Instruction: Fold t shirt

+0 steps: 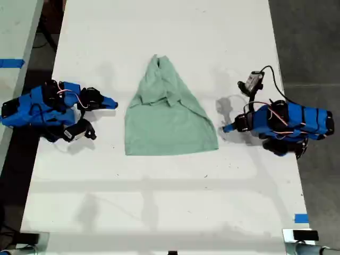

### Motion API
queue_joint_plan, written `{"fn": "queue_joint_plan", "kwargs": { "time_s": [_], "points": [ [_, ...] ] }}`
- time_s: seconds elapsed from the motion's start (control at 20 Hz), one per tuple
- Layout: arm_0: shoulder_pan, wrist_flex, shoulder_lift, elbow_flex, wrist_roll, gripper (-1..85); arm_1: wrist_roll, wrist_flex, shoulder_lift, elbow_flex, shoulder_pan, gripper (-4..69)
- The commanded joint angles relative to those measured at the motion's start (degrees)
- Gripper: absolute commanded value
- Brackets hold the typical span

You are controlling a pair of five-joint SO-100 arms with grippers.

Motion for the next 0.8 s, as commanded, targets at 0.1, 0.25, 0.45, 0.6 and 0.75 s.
{"fn": "queue_joint_plan", "kwargs": {
  "time_s": [0.1,0.25,0.45,0.6,0.75],
  "points": [
    [0.6,-1.0,0.5,2.4,0.9,-0.2,7.9,6.4,0.8,-5.0,-0.8,18.6],
    [0.6,-1.0,0.5,2.4,0.9,-0.2,6.7,5.7,-2.1,-9.8,-0.1,18.5],
    [0.5,-1.0,0.5,2.4,0.9,-0.2,4.3,-2.3,-18.6,-16.9,1.5,22.3],
    [0.6,-1.0,0.5,2.4,0.9,-0.2,1.7,-8.7,-33.6,-23.0,3.1,22.4],
    [0.6,-1.0,0.5,2.4,1.0,-0.2,-0.2,-14.0,-52.7,-30.9,3.7,21.9]
  ]
}}
